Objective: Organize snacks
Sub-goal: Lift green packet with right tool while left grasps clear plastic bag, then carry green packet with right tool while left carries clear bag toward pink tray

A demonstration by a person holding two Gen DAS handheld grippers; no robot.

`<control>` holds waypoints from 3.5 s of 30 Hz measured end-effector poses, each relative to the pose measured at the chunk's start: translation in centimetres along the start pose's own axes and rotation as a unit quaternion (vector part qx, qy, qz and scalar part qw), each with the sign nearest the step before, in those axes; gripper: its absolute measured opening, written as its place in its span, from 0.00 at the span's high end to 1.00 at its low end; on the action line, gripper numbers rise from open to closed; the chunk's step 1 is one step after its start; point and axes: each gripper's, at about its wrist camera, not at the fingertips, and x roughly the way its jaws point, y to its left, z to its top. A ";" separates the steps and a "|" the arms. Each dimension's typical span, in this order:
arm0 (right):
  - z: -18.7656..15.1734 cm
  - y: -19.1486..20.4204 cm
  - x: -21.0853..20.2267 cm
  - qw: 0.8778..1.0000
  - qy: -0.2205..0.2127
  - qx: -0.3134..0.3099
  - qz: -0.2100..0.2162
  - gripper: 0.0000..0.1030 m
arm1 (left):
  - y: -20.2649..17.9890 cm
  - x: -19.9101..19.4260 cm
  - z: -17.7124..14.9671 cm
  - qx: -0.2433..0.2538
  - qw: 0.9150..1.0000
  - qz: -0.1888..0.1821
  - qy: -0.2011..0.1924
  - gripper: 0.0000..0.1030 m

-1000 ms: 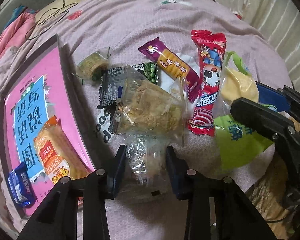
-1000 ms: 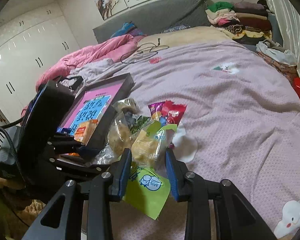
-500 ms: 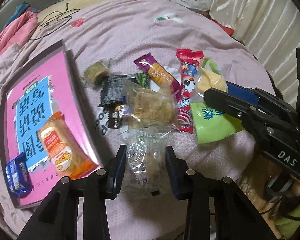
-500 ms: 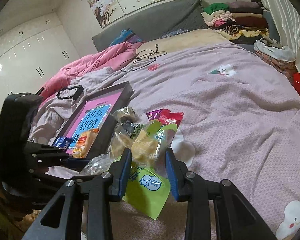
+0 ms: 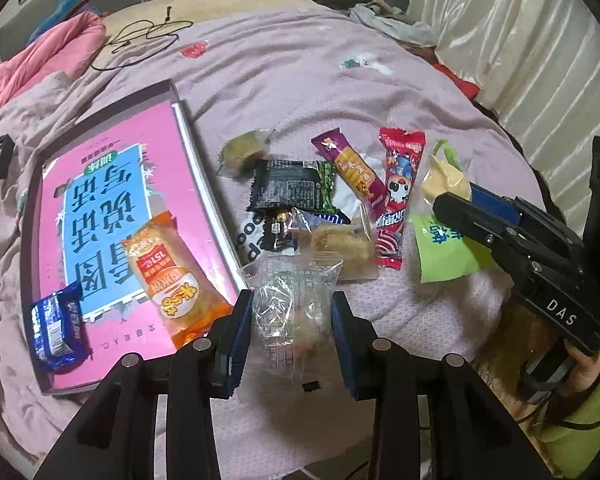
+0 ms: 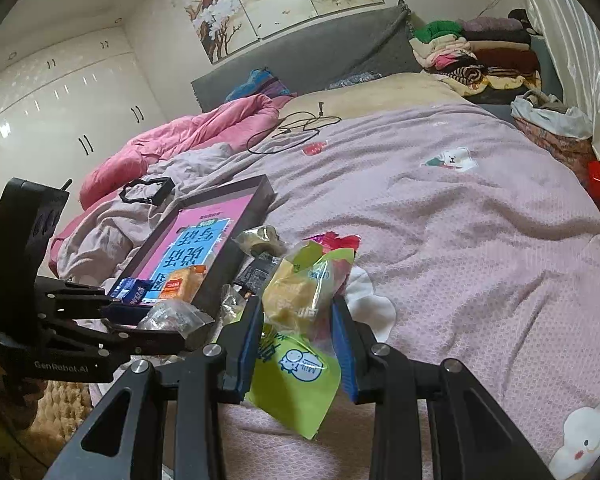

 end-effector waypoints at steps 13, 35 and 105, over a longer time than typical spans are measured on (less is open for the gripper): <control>0.1 2.8 -0.5 0.999 -0.010 -0.042 0.013 0.67 | 1.2 -1.8 -0.2 -0.013 1.000 0.002 -0.020 0.62; 0.1 6.9 -0.2 0.997 -0.011 -0.070 0.038 0.67 | 4.1 -3.5 -0.5 -0.045 0.998 -0.001 -0.046 0.62; -0.2 16.9 9.8 0.986 0.084 -0.126 0.067 0.67 | 16.9 -1.2 -3.6 -0.191 0.980 -0.005 -0.054 0.62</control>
